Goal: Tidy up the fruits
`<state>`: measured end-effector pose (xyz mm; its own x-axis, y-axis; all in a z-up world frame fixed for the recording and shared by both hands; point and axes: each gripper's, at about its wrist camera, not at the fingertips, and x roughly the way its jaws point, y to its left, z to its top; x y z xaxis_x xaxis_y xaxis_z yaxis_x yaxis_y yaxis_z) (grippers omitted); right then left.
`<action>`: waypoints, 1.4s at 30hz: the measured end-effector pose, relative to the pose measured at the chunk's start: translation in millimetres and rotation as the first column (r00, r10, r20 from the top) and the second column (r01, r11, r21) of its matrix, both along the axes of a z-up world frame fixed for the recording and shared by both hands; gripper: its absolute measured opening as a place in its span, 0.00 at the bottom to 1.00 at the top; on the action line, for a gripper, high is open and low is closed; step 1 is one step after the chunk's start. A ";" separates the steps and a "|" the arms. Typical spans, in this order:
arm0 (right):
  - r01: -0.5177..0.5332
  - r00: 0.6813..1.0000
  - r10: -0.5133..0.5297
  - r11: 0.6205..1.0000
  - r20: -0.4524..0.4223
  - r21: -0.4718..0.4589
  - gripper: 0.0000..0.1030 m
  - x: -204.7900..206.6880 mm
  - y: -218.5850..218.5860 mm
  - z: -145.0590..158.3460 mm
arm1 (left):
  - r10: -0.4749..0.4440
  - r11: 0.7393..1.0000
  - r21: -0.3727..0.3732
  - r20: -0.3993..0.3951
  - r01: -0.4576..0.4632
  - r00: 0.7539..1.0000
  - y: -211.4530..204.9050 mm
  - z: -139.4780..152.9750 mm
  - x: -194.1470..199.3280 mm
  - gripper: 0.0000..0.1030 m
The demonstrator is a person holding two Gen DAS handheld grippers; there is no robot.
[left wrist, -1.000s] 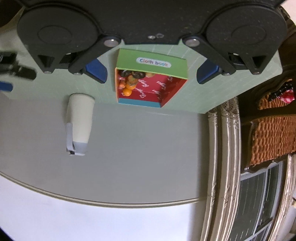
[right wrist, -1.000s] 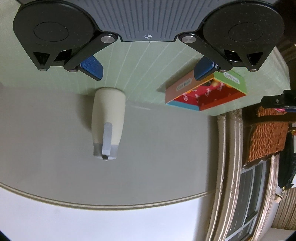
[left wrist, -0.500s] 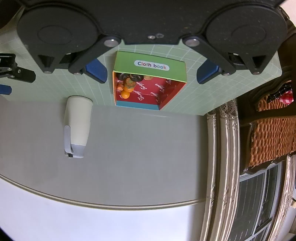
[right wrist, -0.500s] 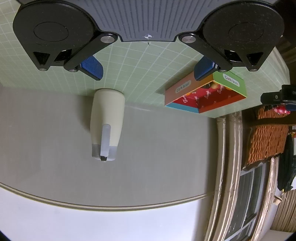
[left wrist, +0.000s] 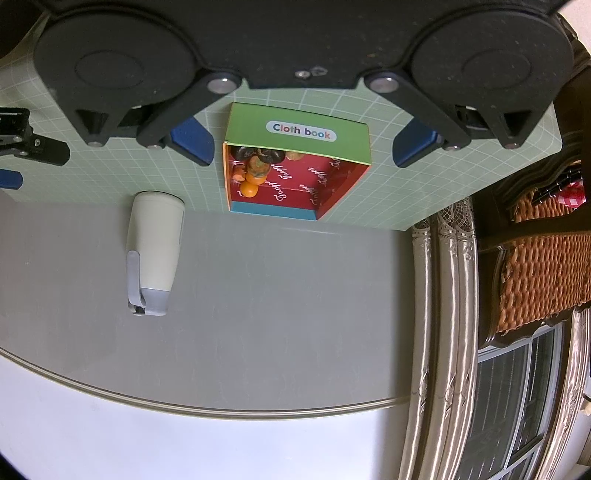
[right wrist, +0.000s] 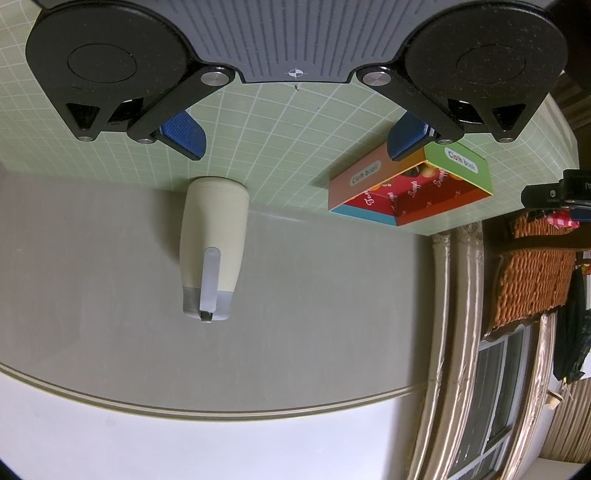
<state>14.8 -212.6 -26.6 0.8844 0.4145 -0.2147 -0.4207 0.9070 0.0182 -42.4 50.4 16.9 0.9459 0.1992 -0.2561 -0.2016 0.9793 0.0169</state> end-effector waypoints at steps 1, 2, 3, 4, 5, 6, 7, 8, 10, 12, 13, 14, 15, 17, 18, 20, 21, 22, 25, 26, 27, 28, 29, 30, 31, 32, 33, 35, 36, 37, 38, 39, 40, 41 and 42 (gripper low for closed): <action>0.000 1.000 0.000 1.000 0.000 0.000 1.00 0.0 -0.1 0.0 | 0.000 1.000 0.000 0.000 0.000 1.000 0.1 0.0 0.5 0.94; 0.000 1.000 0.000 1.000 0.000 0.000 1.00 -0.1 0.0 -0.1 | 0.000 1.000 0.000 -0.001 0.000 1.000 0.1 0.0 0.5 0.94; -0.001 1.000 0.001 1.000 0.000 0.000 1.00 0.2 -0.2 0.0 | 0.000 1.000 0.001 -0.001 0.000 1.000 0.0 0.0 0.2 0.94; -0.001 1.000 0.001 1.000 -0.001 0.000 1.00 0.2 -0.1 0.0 | 0.000 1.000 0.001 -0.001 0.000 1.000 0.0 0.0 0.4 0.94; -0.001 1.000 0.001 1.000 0.000 0.000 1.00 0.3 -0.2 0.0 | 0.001 1.000 0.001 0.000 -0.001 1.000 -0.1 0.0 0.6 0.94; -0.001 1.000 0.001 1.000 -0.001 0.000 1.00 0.0 0.1 -0.2 | 0.001 1.000 0.001 -0.001 -0.001 1.000 -0.1 0.0 0.7 0.94; 0.000 1.000 0.000 1.000 -0.001 0.000 1.00 0.3 -0.1 0.0 | 0.001 1.000 0.001 -0.001 -0.001 1.000 -0.2 0.0 0.7 0.94; 0.000 1.000 0.000 1.000 -0.001 0.000 1.00 0.1 0.1 -0.2 | 0.001 1.000 0.001 -0.001 -0.001 1.000 -0.4 0.0 0.5 0.94; 0.000 1.000 0.000 1.000 -0.002 0.000 1.00 0.0 0.0 -0.5 | 0.001 1.000 0.001 -0.002 -0.001 1.000 -0.6 0.0 1.0 0.94; 0.000 1.000 0.000 1.000 -0.002 -0.001 1.00 -0.2 0.2 -0.5 | 0.001 1.000 0.001 -0.002 -0.001 1.000 -0.9 0.0 1.2 0.94; 0.000 1.000 0.000 1.000 -0.002 -0.001 1.00 -0.3 0.3 -0.5 | 0.000 1.000 0.002 -0.003 0.000 1.000 -1.1 0.0 1.1 0.94; 0.001 1.000 -0.001 1.000 -0.002 -0.001 1.00 -0.5 0.6 -0.9 | 0.001 1.000 0.003 -0.003 -0.001 1.000 -1.0 -0.1 1.1 0.94; 0.001 1.000 -0.001 1.000 -0.002 -0.001 1.00 -0.5 0.6 -0.8 | 0.001 1.000 0.003 -0.003 -0.001 1.000 -0.9 -0.4 1.3 0.94; 0.001 1.000 -0.001 1.000 -0.003 -0.001 1.00 -0.6 0.7 -0.7 | 0.001 1.000 0.003 -0.003 -0.001 1.000 -1.2 -0.4 1.6 0.94; 0.002 1.000 -0.002 1.000 -0.003 -0.001 1.00 -0.9 0.8 -1.3 | 0.001 1.000 0.004 -0.003 -0.001 1.000 -1.1 -0.5 1.0 0.94; 0.001 1.000 -0.001 1.000 -0.004 0.000 1.00 -1.0 0.8 -1.5 | 0.002 1.000 0.003 -0.003 -0.002 1.000 -1.5 -0.4 1.8 0.94; 0.001 1.000 -0.001 1.000 -0.004 -0.001 1.00 -0.7 0.7 -1.3 | 0.002 1.000 0.003 -0.003 -0.002 1.000 -1.2 -0.5 1.3 0.94; 0.001 1.000 -0.001 1.000 -0.004 -0.001 1.00 -0.7 0.7 -1.2 | 0.002 1.000 0.002 -0.003 -0.002 1.000 -1.5 -0.4 1.8 0.94; 0.001 1.000 -0.001 1.000 -0.003 -0.002 1.00 -0.7 0.6 -1.0 | 0.002 1.000 0.003 -0.003 -0.002 1.000 -1.6 -0.5 1.9 0.94; 0.001 1.000 -0.001 1.000 -0.004 -0.002 1.00 -0.8 0.8 -1.5 | 0.002 1.000 0.003 -0.004 -0.002 1.000 -1.6 -0.5 1.8 0.94; 0.001 1.000 -0.001 1.000 -0.004 -0.003 1.00 -1.3 0.9 -1.9 | 0.002 1.000 0.003 -0.004 -0.002 1.000 -1.6 -0.5 1.6 0.94; 0.001 1.000 -0.001 1.000 -0.004 -0.003 1.00 -1.3 1.1 -2.1 | 0.003 1.000 0.003 -0.003 -0.003 1.000 -1.7 -0.4 1.9 0.94; 0.002 1.000 -0.002 1.000 -0.004 -0.002 1.00 -1.7 1.0 -2.3 | 0.002 1.000 0.003 -0.003 -0.002 1.000 -1.7 -0.4 2.1 0.94; 0.002 1.000 -0.002 1.000 -0.004 -0.002 1.00 -2.1 1.0 -2.4 | 0.002 1.000 0.004 -0.004 -0.002 1.000 -1.9 -0.4 2.2 0.94; 0.002 1.000 -0.002 1.000 -0.004 -0.002 1.00 -1.4 1.0 -1.9 | 0.002 1.000 0.005 -0.004 -0.002 1.000 -1.7 -0.9 1.8 0.94; 0.002 1.000 -0.002 1.000 -0.005 -0.002 1.00 -1.6 1.1 -2.1 | 0.002 1.000 0.004 -0.004 -0.002 1.000 -1.7 -0.8 1.8 0.94; 0.001 1.000 -0.001 1.000 -0.004 -0.003 1.00 -1.3 0.9 -1.8 | 0.001 1.000 0.005 -0.004 -0.001 1.000 -1.5 -1.0 1.3 0.94; 0.001 1.000 -0.001 1.000 -0.004 -0.003 1.00 -2.1 0.9 -2.1 | 0.002 1.000 0.004 -0.004 -0.002 1.000 -1.8 -0.8 1.7 0.94; 0.001 1.000 -0.001 1.000 -0.004 -0.003 1.00 -1.3 0.9 -1.6 | 0.002 1.000 0.004 -0.004 -0.002 1.000 -1.7 -0.7 1.8 0.94; 0.001 1.000 -0.001 1.000 -0.005 -0.003 1.00 -1.4 1.0 -1.6 | 0.002 1.000 0.004 -0.004 -0.002 1.000 -1.8 -0.7 1.7 0.94; 0.001 1.000 -0.001 1.000 -0.005 -0.004 1.00 -1.4 1.1 -2.4 | 0.001 1.000 0.004 -0.005 -0.001 1.000 -1.7 -0.7 2.0 0.94; 0.001 1.000 -0.001 1.000 -0.005 -0.004 1.00 -1.4 1.0 -2.4 | 0.001 1.000 0.004 -0.005 -0.001 1.000 -1.8 -0.7 2.0 0.94; 0.001 1.000 -0.001 1.000 -0.005 -0.003 1.00 -1.4 1.0 -2.3 | 0.002 1.000 0.004 -0.004 -0.002 1.000 -1.9 -0.7 2.0 0.94; 0.001 1.000 -0.001 1.000 -0.005 -0.004 1.00 -1.4 1.1 -2.2 | 0.001 1.000 0.005 -0.004 -0.001 1.000 -1.6 -1.2 1.9 0.94; 0.002 1.000 -0.002 1.000 -0.005 -0.004 1.00 -1.5 1.1 -2.2 | 0.001 1.000 0.005 -0.004 -0.001 1.000 -1.5 -1.4 1.6 0.94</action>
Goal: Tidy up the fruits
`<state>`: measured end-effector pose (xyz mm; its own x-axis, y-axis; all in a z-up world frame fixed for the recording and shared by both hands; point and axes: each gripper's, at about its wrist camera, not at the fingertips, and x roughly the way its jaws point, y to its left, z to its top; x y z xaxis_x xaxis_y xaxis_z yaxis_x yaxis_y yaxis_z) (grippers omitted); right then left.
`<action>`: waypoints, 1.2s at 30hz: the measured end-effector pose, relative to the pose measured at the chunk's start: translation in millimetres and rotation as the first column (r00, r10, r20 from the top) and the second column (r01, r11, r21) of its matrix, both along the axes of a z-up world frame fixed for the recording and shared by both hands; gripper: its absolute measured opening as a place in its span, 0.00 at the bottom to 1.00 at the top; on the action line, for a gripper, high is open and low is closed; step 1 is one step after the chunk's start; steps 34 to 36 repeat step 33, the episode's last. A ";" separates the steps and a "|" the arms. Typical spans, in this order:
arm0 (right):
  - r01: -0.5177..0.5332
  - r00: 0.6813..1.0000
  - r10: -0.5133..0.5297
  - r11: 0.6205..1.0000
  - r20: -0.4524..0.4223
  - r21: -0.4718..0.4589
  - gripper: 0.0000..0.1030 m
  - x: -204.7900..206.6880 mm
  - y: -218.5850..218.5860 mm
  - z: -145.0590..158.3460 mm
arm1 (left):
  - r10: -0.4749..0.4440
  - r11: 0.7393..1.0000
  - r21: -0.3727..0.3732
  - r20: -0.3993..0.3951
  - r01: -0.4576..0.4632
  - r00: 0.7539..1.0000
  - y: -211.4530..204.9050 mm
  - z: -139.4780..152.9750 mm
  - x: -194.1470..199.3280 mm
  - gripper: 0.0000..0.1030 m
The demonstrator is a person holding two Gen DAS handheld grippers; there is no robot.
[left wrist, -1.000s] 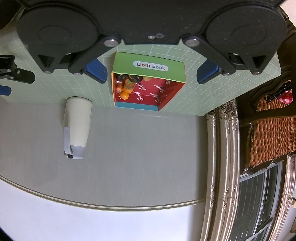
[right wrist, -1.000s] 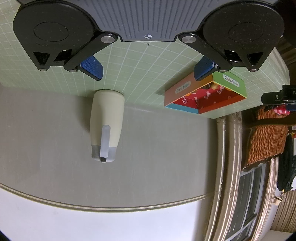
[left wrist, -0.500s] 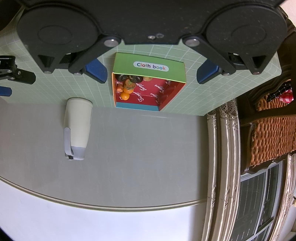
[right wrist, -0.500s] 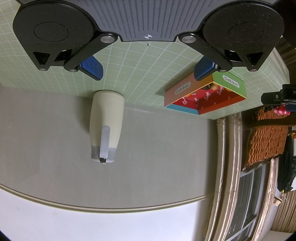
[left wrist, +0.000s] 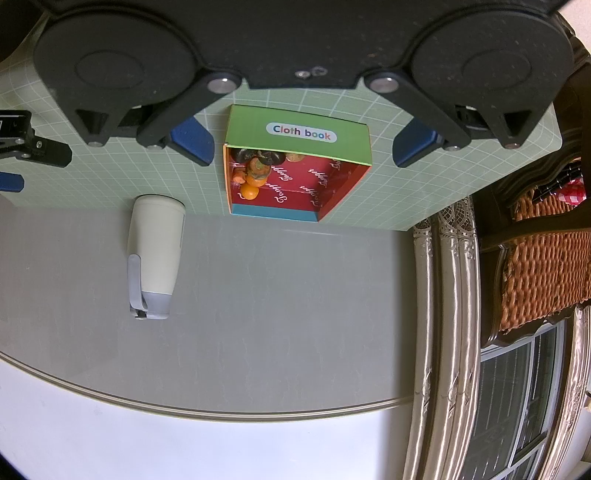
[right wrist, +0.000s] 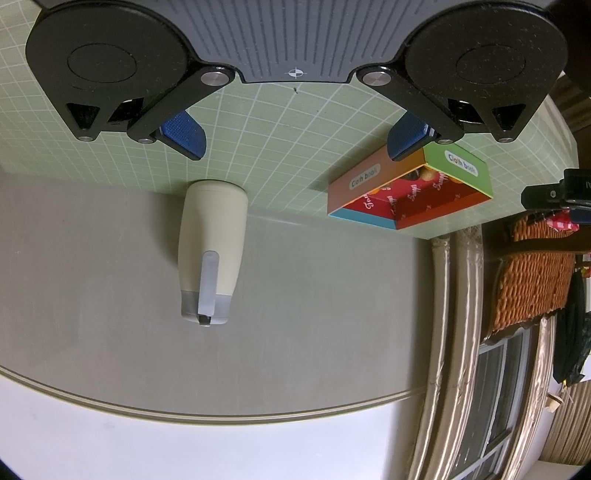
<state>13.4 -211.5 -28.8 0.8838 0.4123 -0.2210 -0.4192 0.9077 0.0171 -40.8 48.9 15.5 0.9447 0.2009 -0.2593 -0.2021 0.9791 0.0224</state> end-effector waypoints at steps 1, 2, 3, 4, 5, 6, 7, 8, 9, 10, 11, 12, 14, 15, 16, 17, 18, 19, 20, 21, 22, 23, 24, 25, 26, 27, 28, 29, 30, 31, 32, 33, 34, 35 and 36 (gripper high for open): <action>0.000 1.000 0.000 1.000 0.000 0.000 1.00 0.0 0.0 0.1 | 0.001 1.000 0.000 -0.001 -0.001 1.000 -0.2 0.1 0.3 0.94; 0.000 1.000 0.000 1.000 0.000 0.000 1.00 0.1 -0.1 0.1 | 0.001 1.000 0.000 0.000 -0.001 1.000 -0.3 0.2 0.4 0.94; 0.000 1.000 0.000 1.000 0.000 0.000 1.00 0.1 0.0 0.1 | 0.001 1.000 0.000 0.001 -0.001 1.000 -0.2 0.2 0.4 0.94; 0.000 1.000 0.000 1.000 0.000 0.000 1.00 0.0 0.0 0.2 | 0.001 1.000 0.000 0.000 -0.001 1.000 -0.3 0.1 0.4 0.94; 0.000 1.000 0.000 1.000 0.000 0.000 1.00 0.1 -0.1 0.3 | 0.001 1.000 0.000 0.000 -0.001 1.000 -0.5 0.2 0.6 0.94; 0.000 1.000 0.000 1.000 0.000 -0.001 1.00 0.1 -0.1 0.3 | 0.001 1.000 0.001 0.000 -0.001 1.000 -0.5 0.3 0.6 0.94; 0.000 1.000 0.000 1.000 0.000 -0.001 1.00 0.2 -0.1 0.4 | 0.001 1.000 0.001 0.000 -0.001 1.000 -0.6 0.3 0.6 0.94; 0.000 1.000 0.000 1.000 0.000 -0.001 1.00 0.2 -0.2 0.4 | 0.002 1.000 0.001 0.000 -0.002 1.000 -0.6 0.3 0.4 0.94; 0.000 1.000 0.000 1.000 0.000 -0.001 1.00 0.2 -0.2 0.4 | 0.002 1.000 0.000 0.001 -0.002 1.000 -0.7 0.4 0.6 0.94; 0.000 1.000 0.000 1.000 0.000 -0.001 1.00 0.2 -0.2 0.5 | 0.001 1.000 0.000 0.001 -0.001 1.000 -0.3 0.2 0.4 0.94; 0.000 1.000 0.000 1.000 0.000 -0.001 1.00 0.0 -0.2 0.2 | -0.001 1.000 0.001 0.000 0.001 1.000 0.6 -0.2 0.1 0.94; 0.000 1.000 0.000 1.000 0.000 -0.001 1.00 0.3 -0.3 0.6 | 0.000 1.000 0.001 0.000 0.000 1.000 0.6 -0.2 0.0 0.94; -0.001 1.000 0.001 1.000 0.000 0.000 1.00 0.1 -0.4 0.4 | 0.000 1.000 0.002 0.002 0.000 1.000 0.6 0.0 -0.1 0.94; -0.001 1.000 0.001 1.000 0.000 -0.001 1.00 0.0 -0.4 0.3 | 0.000 1.000 0.003 0.004 0.000 1.000 1.0 0.0 -0.7 0.94; -0.001 1.000 0.001 1.000 0.000 -0.001 1.00 0.3 -0.4 0.7 | -0.003 1.000 0.006 0.003 0.003 1.000 1.9 -0.3 -1.5 0.94; -0.001 1.000 0.001 1.000 -0.001 -0.001 1.00 0.4 -0.5 0.8 | -0.005 1.000 0.009 0.003 0.005 1.000 2.2 -0.2 -1.4 0.94; -0.001 1.000 0.001 1.000 0.000 -0.001 1.00 0.4 -0.5 0.8 | -0.007 1.000 0.012 0.001 0.007 1.000 1.9 -0.6 -1.5 0.94; -0.001 1.000 0.001 1.000 0.000 -0.001 1.00 0.4 -0.6 0.9 | -0.009 1.000 0.015 -0.001 0.009 1.000 2.2 -0.1 -1.3 0.94; -0.001 1.000 0.001 1.000 0.000 -0.001 1.00 0.4 -0.6 1.0 | -0.010 1.000 0.017 -0.001 0.010 1.000 2.4 0.1 -1.6 0.94; -0.001 1.000 0.001 1.000 0.000 -0.001 1.00 0.3 -0.6 1.0 | -0.012 1.000 0.017 0.000 0.012 1.000 2.9 0.1 -2.1 0.94; -0.001 1.000 0.001 1.000 0.000 -0.001 1.00 0.3 -0.7 1.0 | -0.013 1.000 0.017 0.000 0.013 1.000 3.3 0.2 -2.2 0.94; -0.001 1.000 0.001 1.000 0.000 -0.001 1.00 0.1 -0.7 0.9 | -0.012 1.000 0.017 0.000 0.012 1.000 3.0 0.1 -2.1 0.94; -0.002 1.000 0.002 1.000 -0.001 -0.001 1.00 0.5 -0.9 1.1 | -0.011 1.000 0.016 0.001 0.011 1.000 2.9 0.1 -2.1 0.94; -0.002 1.000 0.002 1.000 -0.001 -0.001 1.00 0.4 -0.9 1.2 | -0.012 1.000 0.016 0.002 0.011 1.000 3.1 0.2 -2.5 0.94; -0.001 1.000 0.001 1.000 -0.001 -0.001 1.00 0.4 -0.9 1.2 | -0.009 1.000 0.017 0.006 0.009 1.000 3.8 0.3 -3.4 0.94; -0.002 1.000 0.002 1.000 -0.001 -0.002 1.00 0.5 -1.0 1.2 | -0.002 1.000 0.015 0.016 0.001 1.000 4.6 0.4 -5.0 0.93; -0.002 1.000 0.002 1.000 -0.001 -0.002 1.00 0.4 -0.9 1.2 | -0.003 1.000 0.014 0.020 0.002 1.000 5.0 1.0 -5.2 0.91; -0.002 1.000 0.002 1.000 -0.002 -0.003 1.00 0.3 -0.9 0.1 | -0.006 1.000 0.013 0.023 0.006 1.000 5.6 1.3 -5.8 0.90; -0.002 1.000 0.002 1.000 -0.003 -0.003 1.00 0.2 -0.9 -1.0 | -0.006 1.000 0.014 0.025 0.006 1.000 5.9 1.3 -6.4 0.90; -0.002 1.000 0.002 1.000 -0.003 -0.002 1.00 0.3 -1.1 -1.0 | -0.011 1.000 0.015 0.022 0.010 1.000 5.4 1.2 -6.3 0.90; -0.003 1.000 0.003 1.000 -0.003 -0.002 1.00 0.4 -1.2 -0.9 | -0.013 1.000 0.016 0.018 0.013 1.000 5.5 1.1 -6.1 0.91; -0.002 1.000 0.002 1.000 -0.003 -0.002 1.00 0.4 -1.2 -0.9 | -0.014 1.000 0.017 0.016 0.014 1.000 5.6 1.1 -6.2 0.91; -0.002 1.000 0.002 1.000 -0.003 -0.002 1.00 0.4 -1.2 -0.9 | -0.014 1.000 0.017 0.016 0.014 1.000 5.6 1.1 -6.2 0.91; -0.002 1.000 0.002 1.000 -0.003 -0.002 1.00 0.4 -1.2 -0.9 | -0.014 1.000 0.017 0.016 0.014 1.000 5.6 1.1 -6.2 0.91; -0.002 1.000 0.002 1.000 -0.003 -0.002 1.00 0.4 -1.2 -0.9 | -0.014 1.000 0.017 0.016 0.014 1.000 5.6 1.1 -6.2 0.91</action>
